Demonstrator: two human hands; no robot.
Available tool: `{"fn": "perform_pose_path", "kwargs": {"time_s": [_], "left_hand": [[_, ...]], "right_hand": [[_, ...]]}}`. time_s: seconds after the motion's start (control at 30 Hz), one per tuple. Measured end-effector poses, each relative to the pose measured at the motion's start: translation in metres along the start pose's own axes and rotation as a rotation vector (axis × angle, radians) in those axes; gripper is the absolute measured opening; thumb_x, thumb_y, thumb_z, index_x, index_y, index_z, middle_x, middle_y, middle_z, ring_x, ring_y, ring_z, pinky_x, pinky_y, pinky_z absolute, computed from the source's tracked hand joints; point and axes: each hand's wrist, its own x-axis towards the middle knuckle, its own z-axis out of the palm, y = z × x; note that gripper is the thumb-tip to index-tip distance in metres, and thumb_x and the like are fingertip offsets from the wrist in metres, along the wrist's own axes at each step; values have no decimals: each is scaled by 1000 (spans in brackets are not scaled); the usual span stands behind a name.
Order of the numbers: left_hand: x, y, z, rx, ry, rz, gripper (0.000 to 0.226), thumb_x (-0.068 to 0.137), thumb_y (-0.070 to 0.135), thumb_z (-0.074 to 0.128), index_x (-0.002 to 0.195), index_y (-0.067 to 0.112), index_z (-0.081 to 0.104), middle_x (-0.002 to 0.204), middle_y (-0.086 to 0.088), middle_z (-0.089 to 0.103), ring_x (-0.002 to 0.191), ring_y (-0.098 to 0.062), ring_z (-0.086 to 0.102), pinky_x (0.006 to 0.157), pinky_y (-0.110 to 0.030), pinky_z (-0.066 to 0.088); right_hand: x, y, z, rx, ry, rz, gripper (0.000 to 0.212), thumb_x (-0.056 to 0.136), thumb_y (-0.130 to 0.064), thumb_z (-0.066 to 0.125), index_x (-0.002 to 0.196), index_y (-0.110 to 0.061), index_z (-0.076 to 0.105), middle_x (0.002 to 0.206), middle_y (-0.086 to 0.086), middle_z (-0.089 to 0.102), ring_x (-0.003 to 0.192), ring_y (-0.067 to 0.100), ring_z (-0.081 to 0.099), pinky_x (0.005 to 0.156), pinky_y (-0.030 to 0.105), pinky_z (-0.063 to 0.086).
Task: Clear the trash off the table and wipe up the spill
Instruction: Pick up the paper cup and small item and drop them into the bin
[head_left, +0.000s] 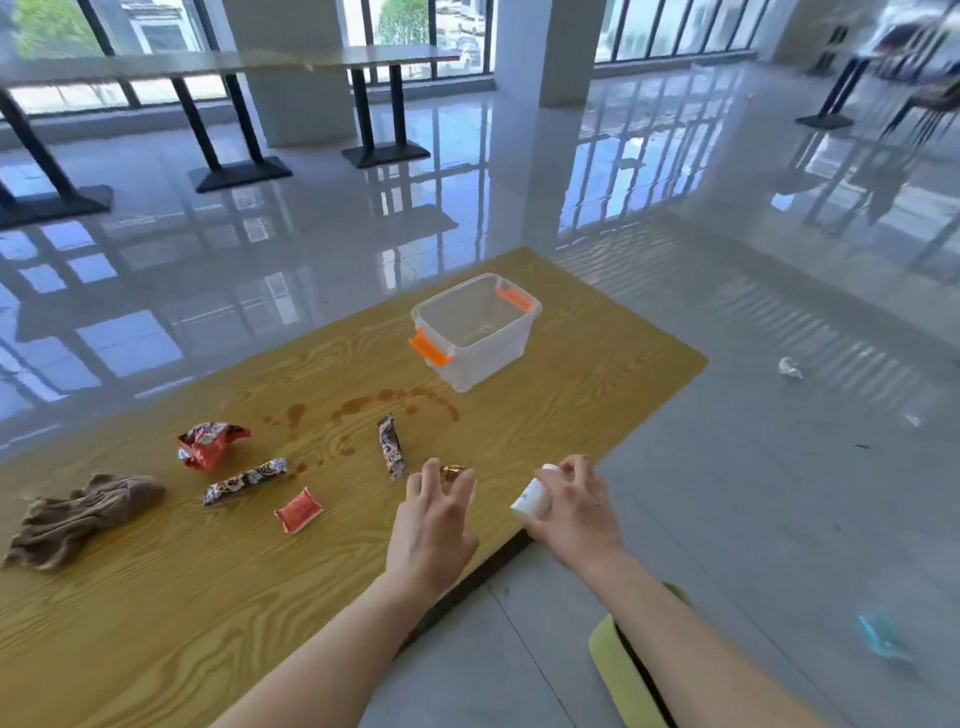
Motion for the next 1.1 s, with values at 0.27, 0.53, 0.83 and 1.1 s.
{"fn": "perform_pose_path", "kwargs": {"time_s": [0.27, 0.53, 0.83, 1.1], "left_hand": [[29, 122, 62, -2, -98, 65, 50, 73, 17, 60, 121, 24, 45, 131, -8, 31, 110, -31, 39, 84, -41, 50], [40, 209, 143, -37, -150, 187, 59, 78, 22, 66, 131, 31, 42, 135, -4, 31, 118, -25, 39, 86, -30, 45], [45, 233, 212, -18, -321, 232, 55, 83, 22, 65, 132, 30, 43, 138, -3, 31, 116, -22, 34, 85, -28, 47], [37, 231, 303, 5, -459, 225, 62, 88, 21, 62, 142, 34, 34, 143, 0, 29, 124, -22, 30, 88, -28, 48]], "right_hand": [[-7, 131, -38, 22, -27, 116, 43, 81, -39, 71, 119, -25, 59, 128, 6, 32, 108, 31, 40, 92, 33, 43], [-27, 247, -35, 3, -77, 291, 44, 78, -39, 71, 118, -25, 58, 127, 4, 32, 109, 31, 41, 95, 32, 42], [-51, 310, 2, 22, -89, 486, 48, 81, -36, 70, 125, -26, 54, 129, 4, 31, 110, 26, 39, 91, 32, 48], [-70, 367, 78, 38, -128, 614, 55, 79, -49, 72, 127, -29, 53, 132, 4, 34, 113, 28, 44, 98, 36, 48]]}}
